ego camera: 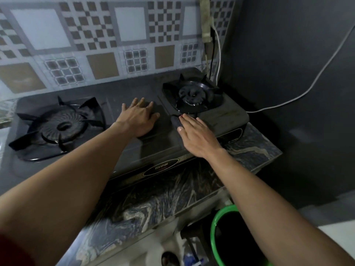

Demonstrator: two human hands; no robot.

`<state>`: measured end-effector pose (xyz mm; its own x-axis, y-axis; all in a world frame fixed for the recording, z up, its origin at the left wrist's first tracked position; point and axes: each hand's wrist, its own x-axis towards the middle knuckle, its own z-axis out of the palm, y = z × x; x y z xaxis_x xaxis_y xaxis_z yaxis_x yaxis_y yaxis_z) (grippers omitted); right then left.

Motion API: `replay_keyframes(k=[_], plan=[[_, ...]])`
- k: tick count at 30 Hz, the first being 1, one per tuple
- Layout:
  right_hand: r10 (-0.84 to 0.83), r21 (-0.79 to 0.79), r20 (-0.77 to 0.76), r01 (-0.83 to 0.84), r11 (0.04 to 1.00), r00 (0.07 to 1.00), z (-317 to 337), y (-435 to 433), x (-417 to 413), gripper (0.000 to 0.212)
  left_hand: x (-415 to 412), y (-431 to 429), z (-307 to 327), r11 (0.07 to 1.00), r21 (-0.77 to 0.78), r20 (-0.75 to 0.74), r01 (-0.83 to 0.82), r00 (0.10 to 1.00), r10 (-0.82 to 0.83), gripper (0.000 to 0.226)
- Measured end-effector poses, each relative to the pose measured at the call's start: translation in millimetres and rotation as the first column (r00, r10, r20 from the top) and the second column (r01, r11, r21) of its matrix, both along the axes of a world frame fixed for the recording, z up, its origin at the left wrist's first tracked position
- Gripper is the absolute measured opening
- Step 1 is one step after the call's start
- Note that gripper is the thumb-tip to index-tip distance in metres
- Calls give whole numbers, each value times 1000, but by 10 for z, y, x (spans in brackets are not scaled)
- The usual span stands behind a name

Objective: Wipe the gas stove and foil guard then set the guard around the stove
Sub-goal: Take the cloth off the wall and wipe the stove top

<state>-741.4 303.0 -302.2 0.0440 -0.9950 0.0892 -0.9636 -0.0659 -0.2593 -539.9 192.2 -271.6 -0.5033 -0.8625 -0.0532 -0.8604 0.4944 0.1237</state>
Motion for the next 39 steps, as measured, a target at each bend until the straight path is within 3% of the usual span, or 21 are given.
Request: replay_keyframes(k=[9, 17, 23, 26, 31, 34, 39], plan=[[-85, 6, 14, 85, 996, 996, 44, 24, -669, 53, -113, 15, -4, 999, 35, 54, -14, 998, 12, 76], [-272, 32, 16, 271, 962, 962, 49, -44, -1292, 50, -165, -50, 122, 997, 66, -16, -28, 999, 29, 68], [-389, 32, 76, 388, 921, 918, 141, -274, -1530, 47, -191, -105, 156, 995, 79, 21, -62, 998, 61, 75], [-361, 57, 105, 357, 932, 927, 159, -287, -1547, 50, -166, -166, 141, 995, 78, 58, -58, 997, 53, 82], [-246, 57, 30, 244, 968, 969, 47, -210, -1728, 57, -94, -201, 92, 990, 128, 81, -59, 996, 49, 106], [-278, 105, 141, 265, 958, 950, 113, -322, -1860, 54, -93, -201, 80, 991, 123, 97, -54, 994, 42, 124], [-338, 147, 314, 306, 941, 887, 128, -592, -2069, 50, -94, -192, 12, 995, 85, 106, -55, 993, 46, 121]])
